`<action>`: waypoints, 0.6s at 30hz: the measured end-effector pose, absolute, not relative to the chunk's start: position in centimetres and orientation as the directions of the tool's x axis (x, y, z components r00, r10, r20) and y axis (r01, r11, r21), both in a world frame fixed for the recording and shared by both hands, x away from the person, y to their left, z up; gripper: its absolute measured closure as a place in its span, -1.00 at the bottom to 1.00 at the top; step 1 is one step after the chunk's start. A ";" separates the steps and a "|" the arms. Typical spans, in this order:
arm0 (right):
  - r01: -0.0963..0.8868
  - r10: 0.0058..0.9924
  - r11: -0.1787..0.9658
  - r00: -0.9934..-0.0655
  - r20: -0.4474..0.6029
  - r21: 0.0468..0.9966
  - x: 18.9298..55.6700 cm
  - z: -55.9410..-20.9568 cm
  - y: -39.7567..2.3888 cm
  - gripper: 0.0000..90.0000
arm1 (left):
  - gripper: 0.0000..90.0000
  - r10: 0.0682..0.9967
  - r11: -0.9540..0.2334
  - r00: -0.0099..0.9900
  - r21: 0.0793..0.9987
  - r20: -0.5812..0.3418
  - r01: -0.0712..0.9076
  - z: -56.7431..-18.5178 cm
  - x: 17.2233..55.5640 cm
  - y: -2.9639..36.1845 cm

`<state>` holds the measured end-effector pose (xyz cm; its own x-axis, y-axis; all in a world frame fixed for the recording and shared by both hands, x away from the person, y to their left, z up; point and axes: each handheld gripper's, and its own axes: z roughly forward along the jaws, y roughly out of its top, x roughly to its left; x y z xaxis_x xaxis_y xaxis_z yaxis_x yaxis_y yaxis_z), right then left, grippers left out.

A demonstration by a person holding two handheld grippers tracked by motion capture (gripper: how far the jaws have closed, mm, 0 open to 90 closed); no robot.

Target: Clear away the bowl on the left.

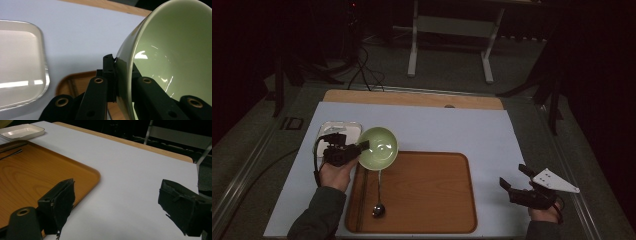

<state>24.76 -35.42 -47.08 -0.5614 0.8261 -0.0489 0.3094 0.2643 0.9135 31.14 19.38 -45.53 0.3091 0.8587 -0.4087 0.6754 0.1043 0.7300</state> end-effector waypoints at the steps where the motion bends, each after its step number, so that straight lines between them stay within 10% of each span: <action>1: 0.311 0.826 0.264 -0.561 -0.048 0.913 24.7 -47.1 -35.4 -0.70 | 0.88 0.856 0.098 0.316 0.728 -0.410 0.679 -45.6 31.1 19.1; 18: 0.303 0.827 0.259 -0.560 -0.049 0.917 24.8 -47.0 -35.6 -0.70 | 0.88 0.835 -0.027 0.394 0.686 -0.384 0.727 -47.1 30.5 15.2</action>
